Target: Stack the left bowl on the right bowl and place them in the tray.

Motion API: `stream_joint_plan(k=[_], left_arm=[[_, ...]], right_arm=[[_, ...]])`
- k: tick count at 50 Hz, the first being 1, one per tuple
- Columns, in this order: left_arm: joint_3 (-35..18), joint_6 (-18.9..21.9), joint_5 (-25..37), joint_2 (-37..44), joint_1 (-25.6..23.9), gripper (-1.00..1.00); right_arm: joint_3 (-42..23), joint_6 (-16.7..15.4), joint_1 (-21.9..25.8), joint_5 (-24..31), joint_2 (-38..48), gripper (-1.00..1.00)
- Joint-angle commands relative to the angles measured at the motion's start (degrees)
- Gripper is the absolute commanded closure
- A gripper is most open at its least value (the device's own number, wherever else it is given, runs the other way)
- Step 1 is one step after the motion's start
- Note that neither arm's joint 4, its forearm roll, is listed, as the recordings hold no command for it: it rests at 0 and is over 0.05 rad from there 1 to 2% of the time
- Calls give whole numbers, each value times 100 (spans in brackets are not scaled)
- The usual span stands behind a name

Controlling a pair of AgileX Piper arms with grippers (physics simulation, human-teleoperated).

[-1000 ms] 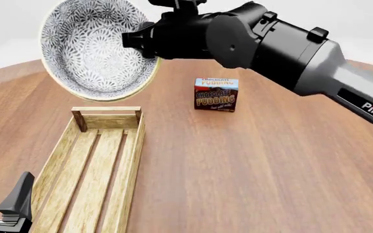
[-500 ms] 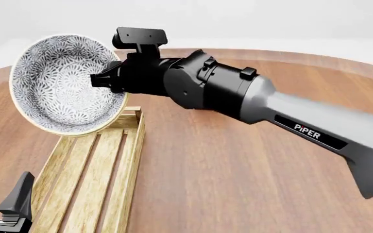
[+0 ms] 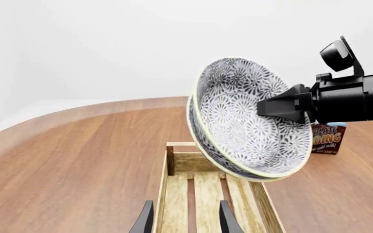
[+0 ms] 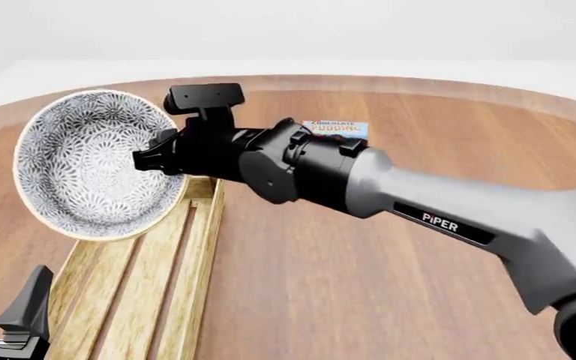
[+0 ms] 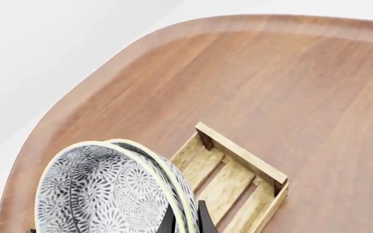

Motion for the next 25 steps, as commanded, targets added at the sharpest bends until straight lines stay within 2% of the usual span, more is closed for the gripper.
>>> stream_joint_plan(k=[1,13,25], left_arm=[[0,0,0,0,0,-100],[0,0,0,0,0,-100],[0,0,0,0,0,-100]], right_arm=[[142,39,-22,-365,49,100],[288,175,100,-688,325,100],[382,212,28,-874,516,100]])
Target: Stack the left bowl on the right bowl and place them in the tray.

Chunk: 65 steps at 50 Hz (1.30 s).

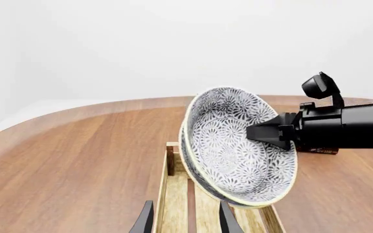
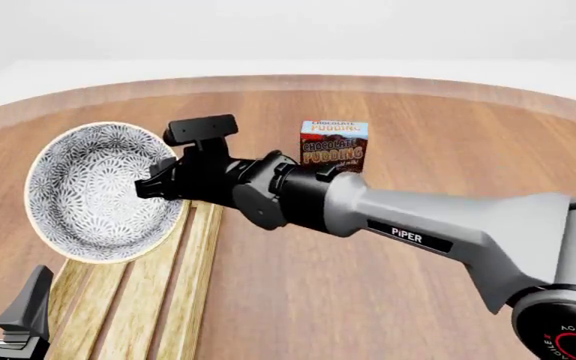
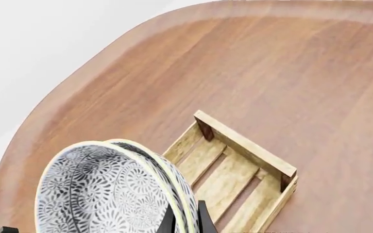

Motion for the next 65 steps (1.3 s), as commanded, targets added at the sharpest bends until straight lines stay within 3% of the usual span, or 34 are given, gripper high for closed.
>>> stream_joint_plan(k=[1,22,65], left_arm=[[0,0,0,0,0,-100],[0,0,0,0,0,-100],[0,0,0,0,0,-100]], right_arm=[[54,99,-25,-263,144,100],[11,273,18,-586,581,100],[-333,101,-34,-305,1024,100]])
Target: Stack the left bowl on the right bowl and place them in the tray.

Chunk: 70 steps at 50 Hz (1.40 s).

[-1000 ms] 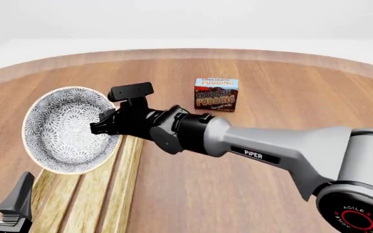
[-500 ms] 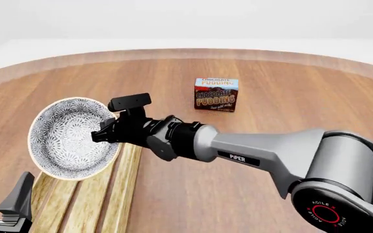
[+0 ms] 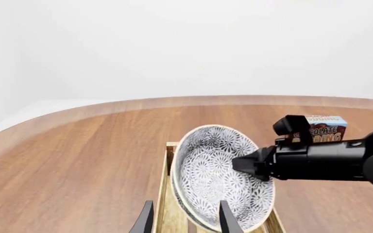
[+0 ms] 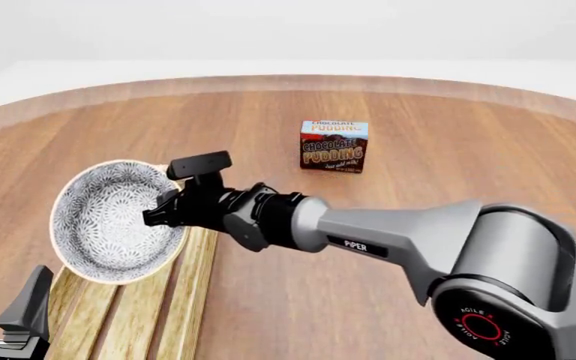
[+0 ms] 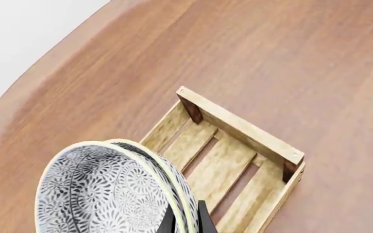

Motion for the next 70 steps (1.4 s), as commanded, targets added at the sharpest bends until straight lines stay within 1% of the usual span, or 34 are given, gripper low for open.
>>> stream_joint_plan(k=[1,32,53,66,70], left_arm=[[0,0,0,0,0,-100],[0,0,0,0,0,-100],[0,0,0,0,0,-100],[0,0,0,0,0,-100],[0,0,0,0,0,-100]], right_arm=[[-154,-2,26,73,43,100],[-413,-119,156,372,308,100],[-534,-107,221,476,534,100],[-702,-197,184,658,719,100],[-690,-177,177,648,726,100]])
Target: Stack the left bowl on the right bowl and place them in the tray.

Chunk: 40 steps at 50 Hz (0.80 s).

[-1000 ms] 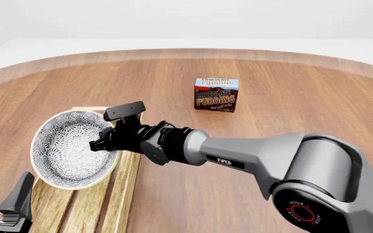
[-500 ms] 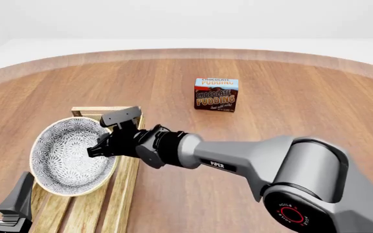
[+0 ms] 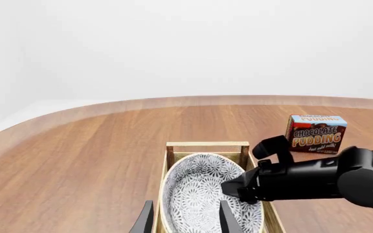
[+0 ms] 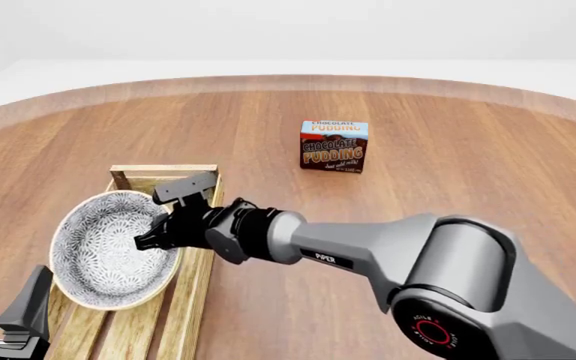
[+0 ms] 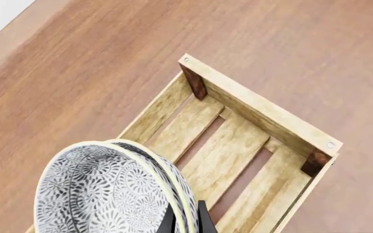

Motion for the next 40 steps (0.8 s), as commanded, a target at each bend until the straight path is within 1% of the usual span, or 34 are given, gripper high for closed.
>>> stream_joint_plan(k=[1,8,9,32,40], left_arm=[[0,0,0,0,0,-100],[0,0,0,0,0,-100],[0,0,0,0,0,-100],[0,0,0,0,0,-100],[0,0,0,0,0,-100]], right_arm=[[-114,31,1,49,71,100],[-183,-9,31,121,156,100],[-228,-40,9,167,184,-100],[-215,-25,67,168,172,-100],[-226,-36,-12,269,157,-100]])
